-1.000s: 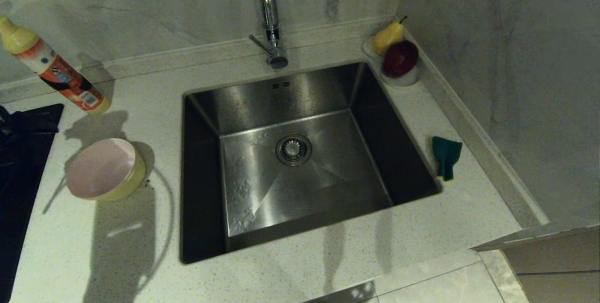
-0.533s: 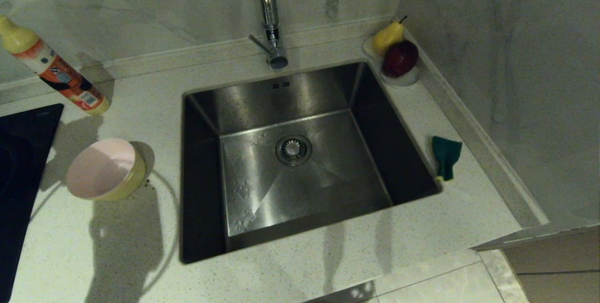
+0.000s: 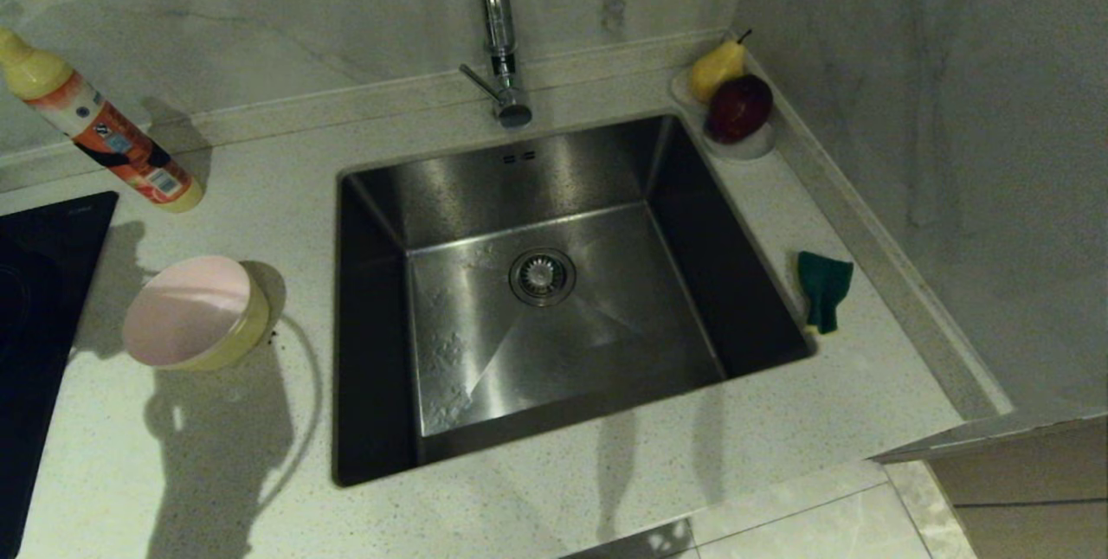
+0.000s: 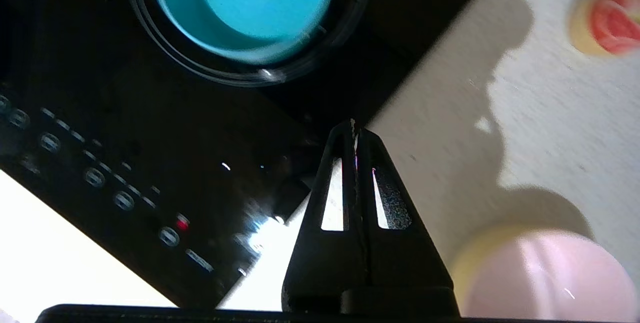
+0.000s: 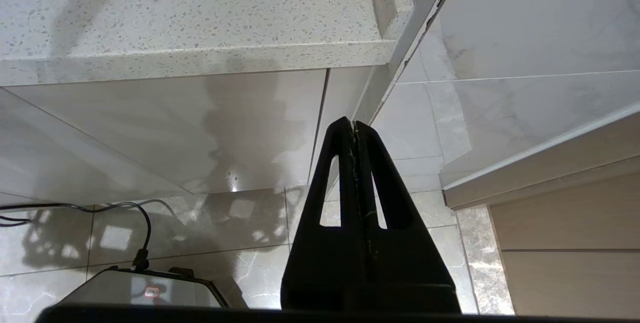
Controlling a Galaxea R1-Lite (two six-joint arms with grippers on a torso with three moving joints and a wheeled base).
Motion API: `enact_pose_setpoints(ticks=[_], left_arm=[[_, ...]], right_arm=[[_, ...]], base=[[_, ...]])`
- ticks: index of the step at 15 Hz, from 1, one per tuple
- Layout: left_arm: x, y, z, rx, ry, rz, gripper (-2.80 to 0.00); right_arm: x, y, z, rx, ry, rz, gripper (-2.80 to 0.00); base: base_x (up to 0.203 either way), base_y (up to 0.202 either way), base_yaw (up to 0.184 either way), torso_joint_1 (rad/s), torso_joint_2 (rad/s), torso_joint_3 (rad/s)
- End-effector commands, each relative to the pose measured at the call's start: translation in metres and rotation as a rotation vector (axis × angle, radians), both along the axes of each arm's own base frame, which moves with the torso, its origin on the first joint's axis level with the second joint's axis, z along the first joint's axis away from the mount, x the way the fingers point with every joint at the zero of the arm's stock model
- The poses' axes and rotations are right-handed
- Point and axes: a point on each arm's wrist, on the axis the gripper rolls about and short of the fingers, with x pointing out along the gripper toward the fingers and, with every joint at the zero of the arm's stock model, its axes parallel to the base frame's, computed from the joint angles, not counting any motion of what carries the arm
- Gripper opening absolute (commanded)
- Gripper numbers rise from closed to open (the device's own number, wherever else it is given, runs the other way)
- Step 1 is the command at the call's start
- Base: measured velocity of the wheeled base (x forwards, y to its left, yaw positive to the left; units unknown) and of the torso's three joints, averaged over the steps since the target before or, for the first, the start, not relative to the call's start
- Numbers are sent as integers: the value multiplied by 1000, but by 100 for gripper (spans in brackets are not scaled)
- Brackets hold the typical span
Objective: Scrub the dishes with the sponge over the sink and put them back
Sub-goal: Place the bowl on the bowl
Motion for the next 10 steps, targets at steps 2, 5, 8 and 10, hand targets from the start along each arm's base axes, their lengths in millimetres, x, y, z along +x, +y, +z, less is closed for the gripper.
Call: enact_pose_setpoints(ticks=[2, 5, 8, 10], left_arm=[[15, 29, -12, -18, 38, 22, 0], [27, 47, -18, -29, 44, 26, 0], [39, 61, -24, -37, 52, 23, 0], [48, 71, -25, -33, 48, 22, 0]], right_arm=[[0, 0, 0, -1, 0, 1, -280], [0, 0, 0, -1, 0, 2, -280], [0, 0, 0, -1, 0, 1, -280], [0, 0, 0, -1, 0, 2, -280]], base=[[0, 0, 0, 0, 0, 0], [0, 0, 0, 0, 0, 0], [0, 0, 0, 0, 0, 0], [0, 0, 0, 0, 0, 0]])
